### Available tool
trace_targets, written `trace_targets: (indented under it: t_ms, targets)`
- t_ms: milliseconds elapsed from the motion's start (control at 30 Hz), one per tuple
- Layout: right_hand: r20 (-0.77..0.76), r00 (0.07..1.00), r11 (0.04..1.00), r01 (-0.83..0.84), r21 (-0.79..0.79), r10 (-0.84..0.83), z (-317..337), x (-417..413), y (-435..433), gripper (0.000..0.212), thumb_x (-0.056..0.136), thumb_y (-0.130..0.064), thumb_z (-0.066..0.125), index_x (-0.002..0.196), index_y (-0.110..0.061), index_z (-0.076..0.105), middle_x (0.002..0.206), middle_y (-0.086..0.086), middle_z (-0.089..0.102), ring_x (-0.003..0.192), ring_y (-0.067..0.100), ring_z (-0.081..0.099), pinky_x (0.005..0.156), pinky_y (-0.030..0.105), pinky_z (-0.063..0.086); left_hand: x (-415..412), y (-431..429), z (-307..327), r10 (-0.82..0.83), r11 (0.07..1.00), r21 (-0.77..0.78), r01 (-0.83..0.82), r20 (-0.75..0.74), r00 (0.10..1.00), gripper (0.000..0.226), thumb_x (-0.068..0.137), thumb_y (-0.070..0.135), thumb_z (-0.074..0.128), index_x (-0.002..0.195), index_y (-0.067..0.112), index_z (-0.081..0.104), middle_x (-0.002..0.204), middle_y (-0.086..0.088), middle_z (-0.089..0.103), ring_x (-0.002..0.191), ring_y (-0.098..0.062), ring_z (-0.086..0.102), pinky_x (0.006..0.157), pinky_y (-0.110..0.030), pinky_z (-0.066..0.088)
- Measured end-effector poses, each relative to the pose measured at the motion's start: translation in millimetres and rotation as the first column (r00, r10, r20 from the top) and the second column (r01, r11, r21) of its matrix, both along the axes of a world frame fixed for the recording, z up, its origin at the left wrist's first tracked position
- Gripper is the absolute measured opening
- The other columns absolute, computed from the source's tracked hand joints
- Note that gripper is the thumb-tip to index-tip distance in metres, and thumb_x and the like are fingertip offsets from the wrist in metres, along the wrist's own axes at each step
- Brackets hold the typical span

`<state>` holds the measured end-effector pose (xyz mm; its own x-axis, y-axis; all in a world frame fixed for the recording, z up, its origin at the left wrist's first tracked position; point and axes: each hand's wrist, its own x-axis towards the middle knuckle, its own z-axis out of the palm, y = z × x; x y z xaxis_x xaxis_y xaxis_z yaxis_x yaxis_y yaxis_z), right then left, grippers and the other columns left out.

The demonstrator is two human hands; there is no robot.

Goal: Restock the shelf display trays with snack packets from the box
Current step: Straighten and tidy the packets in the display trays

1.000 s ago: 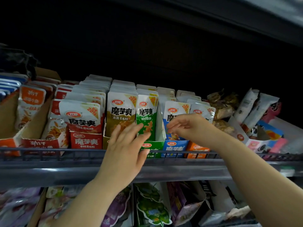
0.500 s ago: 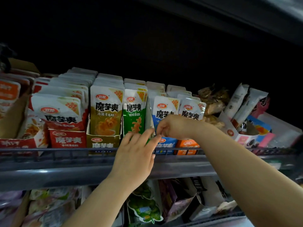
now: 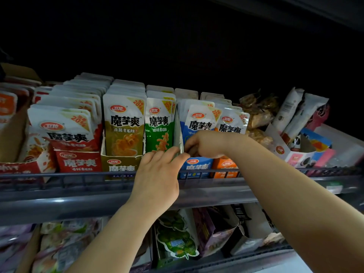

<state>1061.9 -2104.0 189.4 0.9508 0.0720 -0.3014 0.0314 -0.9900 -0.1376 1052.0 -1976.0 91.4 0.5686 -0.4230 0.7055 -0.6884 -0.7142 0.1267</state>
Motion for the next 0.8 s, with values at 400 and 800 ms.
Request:
trace_targets:
  t_ms: [400, 800]
  targets:
    - [-0.138, 0.985, 0.928, -0.147, -0.343, 0.105, 0, 9, 7, 0.036, 0.098, -0.006, 0.029, 0.126, -0.01, 0.051, 0.116, 0.012, 0.053, 0.091, 0.018, 0.043, 0.065, 0.024, 0.035, 1, 1, -1, -0.046, 0.999, -0.007, 0.046, -0.029, 0.999, 0.074, 0.027, 0.002, 0.081, 0.098, 0.021, 0.069, 0.095, 0.001, 0.069, 0.071, -0.018, 0.066, 0.072, -0.026, 0.026]
    - [-0.025, 0.997, 0.94, -0.073, -0.333, 0.068, -12, 25, 9, 0.031, 0.095, -0.005, 0.036, 0.118, 0.001, 0.056, 0.12, 0.018, 0.056, 0.094, 0.025, 0.053, 0.07, 0.029, 0.043, 5, 5, -1, -0.072, 0.997, -0.016, 0.073, 0.05, 0.996, 0.058, 0.044, 0.004, 0.061, 0.099, 0.021, 0.067, 0.095, 0.002, 0.069, 0.07, -0.016, 0.065, 0.071, -0.025, 0.026]
